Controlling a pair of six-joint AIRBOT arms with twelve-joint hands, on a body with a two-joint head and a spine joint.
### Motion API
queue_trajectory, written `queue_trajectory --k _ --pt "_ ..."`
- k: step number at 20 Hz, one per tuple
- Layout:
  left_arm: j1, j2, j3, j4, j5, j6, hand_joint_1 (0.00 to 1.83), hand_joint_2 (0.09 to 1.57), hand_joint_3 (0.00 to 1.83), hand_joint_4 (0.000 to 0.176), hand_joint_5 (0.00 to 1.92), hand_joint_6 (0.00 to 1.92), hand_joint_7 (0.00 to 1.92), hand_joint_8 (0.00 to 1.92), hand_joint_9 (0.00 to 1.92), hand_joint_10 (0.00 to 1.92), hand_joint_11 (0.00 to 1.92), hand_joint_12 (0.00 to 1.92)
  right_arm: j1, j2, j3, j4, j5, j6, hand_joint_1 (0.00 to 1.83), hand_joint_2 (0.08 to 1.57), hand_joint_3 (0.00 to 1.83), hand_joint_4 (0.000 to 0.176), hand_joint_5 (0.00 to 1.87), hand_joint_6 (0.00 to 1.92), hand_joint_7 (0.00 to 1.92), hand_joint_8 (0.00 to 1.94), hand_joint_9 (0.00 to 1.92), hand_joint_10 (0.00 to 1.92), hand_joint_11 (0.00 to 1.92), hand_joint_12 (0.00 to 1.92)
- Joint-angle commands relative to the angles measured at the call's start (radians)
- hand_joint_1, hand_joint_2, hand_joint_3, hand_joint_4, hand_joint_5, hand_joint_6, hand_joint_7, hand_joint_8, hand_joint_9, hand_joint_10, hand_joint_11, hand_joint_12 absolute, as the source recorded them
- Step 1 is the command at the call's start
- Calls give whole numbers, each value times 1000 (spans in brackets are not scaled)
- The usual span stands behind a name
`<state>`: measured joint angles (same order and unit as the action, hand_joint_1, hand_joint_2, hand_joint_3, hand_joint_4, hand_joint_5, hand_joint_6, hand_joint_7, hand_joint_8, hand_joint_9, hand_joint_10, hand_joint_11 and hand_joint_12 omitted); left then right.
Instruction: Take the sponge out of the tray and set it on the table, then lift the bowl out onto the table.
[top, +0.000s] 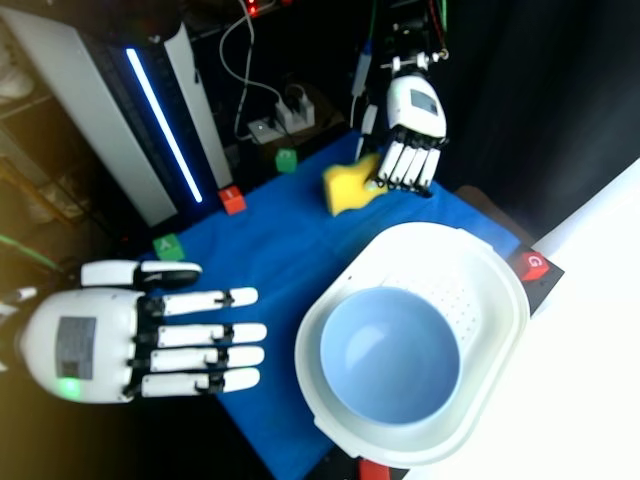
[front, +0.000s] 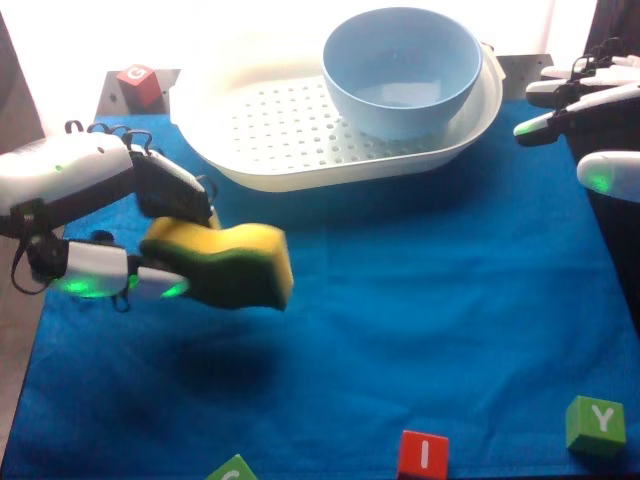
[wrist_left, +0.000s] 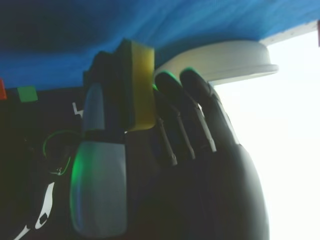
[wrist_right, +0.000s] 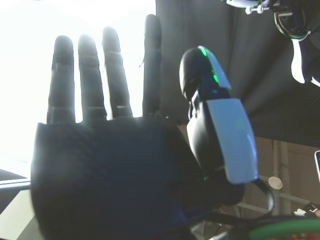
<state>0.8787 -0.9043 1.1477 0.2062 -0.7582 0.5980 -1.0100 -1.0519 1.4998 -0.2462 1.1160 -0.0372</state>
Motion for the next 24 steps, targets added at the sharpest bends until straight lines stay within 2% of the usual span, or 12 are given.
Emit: queue_trajectory --k 1,2,3,4,5,11,13,14,15,17,20,24 --pt "-4 -4 2 -30 -122 -6 813 971 0 67 645 20 656 23 549 222 74 1207 13 -1 3 54 107 13 365 1381 0 101 624 0 320 0 216 1 14 447" --pt "-4 -2 2 -34 -130 -6 724 942 0 149 366 3 393 4 366 59 14 939 13 -1 2 54 107 15 379 1382 0 89 627 0 321 0 211 0 2 504" --pt "-4 -1 3 -37 -133 -6 725 927 0 171 210 0 240 4 240 16 2 719 13 0 2 55 107 16 400 1384 0 81 628 0 320 0 210 0 0 535" --pt "-4 -1 3 -42 -136 -6 738 888 0 175 53 0 65 8 78 8 0 317 13 0 2 55 107 17 440 1393 1 63 629 0 320 0 206 0 0 553" --pt "-4 0 3 -45 -141 -6 759 863 0 176 1 0 2 0 2 0 0 13 13 0 1 56 107 18 429 1381 0 76 634 1 310 0 187 1 0 502" --pt "0 1 3 -71 -170 -6 721 850 0 176 0 0 0 0 0 0 0 0 13 0 -1 58 107 20 448 1374 1 68 616 0 289 2 169 1 0 501" --pt "9 2 3 -103 -195 1 415 919 22 176 0 0 0 0 0 0 0 0 13 0 -1 58 107 20 453 1386 2 85 597 0 292 1 183 4 0 539" --pt "16 3 2 -126 -212 8 215 954 29 176 0 0 0 0 0 0 0 0 13 0 -1 58 107 20 404 1369 0 121 577 1 314 1 218 2 0 583" --pt "22 3 2 -141 -225 10 215 954 29 176 0 0 0 0 0 0 0 0 13 0 0 57 107 20 404 1369 0 121 577 1 314 1 218 2 0 583" --pt "39 3 2 -177 -259 12 359 978 17 176 0 0 0 0 0 0 0 0 13 0 3 52 108 20 448 1331 0 126 512 3 298 1 168 4 0 282" --pt "47 -1 2 -203 -278 22 453 939 0 176 0 0 0 0 0 0 0 0 19 -5 12 52 108 20 511 1306 0 154 417 1 233 1 93 1 0 60" --pt "48 -3 2 -223 -295 28 519 909 0 176 0 0 0 0 0 0 0 0 63 -26 42 41 107 20 714 1210 0 172 383 3 215 1 57 0 0 174"
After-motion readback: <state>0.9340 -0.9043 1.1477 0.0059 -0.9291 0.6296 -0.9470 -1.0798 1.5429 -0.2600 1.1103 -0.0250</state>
